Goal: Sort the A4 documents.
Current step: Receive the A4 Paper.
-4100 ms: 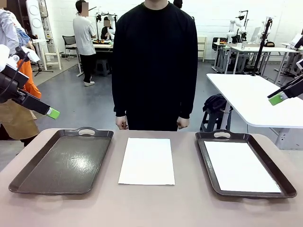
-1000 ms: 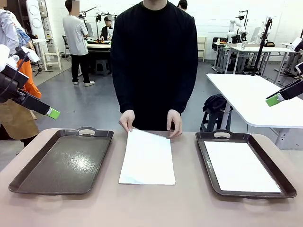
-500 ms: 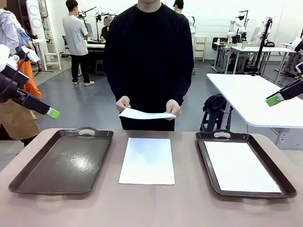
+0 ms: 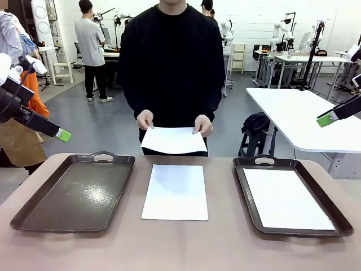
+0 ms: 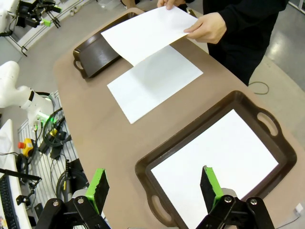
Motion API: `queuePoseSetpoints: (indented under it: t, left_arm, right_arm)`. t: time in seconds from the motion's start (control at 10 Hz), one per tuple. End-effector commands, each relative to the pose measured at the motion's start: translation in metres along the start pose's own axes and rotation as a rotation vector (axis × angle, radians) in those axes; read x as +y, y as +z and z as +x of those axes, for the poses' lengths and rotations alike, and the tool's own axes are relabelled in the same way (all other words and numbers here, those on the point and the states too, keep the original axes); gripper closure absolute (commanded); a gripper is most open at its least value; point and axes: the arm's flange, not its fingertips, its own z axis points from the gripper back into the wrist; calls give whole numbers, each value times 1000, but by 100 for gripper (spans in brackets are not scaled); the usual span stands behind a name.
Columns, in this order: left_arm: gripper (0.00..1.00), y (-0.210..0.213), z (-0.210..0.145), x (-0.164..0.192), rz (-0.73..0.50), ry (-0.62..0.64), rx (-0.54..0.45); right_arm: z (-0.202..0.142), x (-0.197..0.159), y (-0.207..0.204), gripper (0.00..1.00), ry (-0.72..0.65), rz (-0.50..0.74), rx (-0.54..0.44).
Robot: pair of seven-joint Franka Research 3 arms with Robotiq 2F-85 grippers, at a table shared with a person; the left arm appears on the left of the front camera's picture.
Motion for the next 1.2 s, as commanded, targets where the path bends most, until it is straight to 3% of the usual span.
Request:
queuePoseSetpoints:
  t: [0.0,1.1]
  left_arm:
    - [0,0,-1,1,-16,-10,-5]
    - [0,0,-1,1,-16,-10,-5]
  right_arm:
    - [1,1,0,0,4,3,-1]
    - [1,1,0,0,4,3,-1]
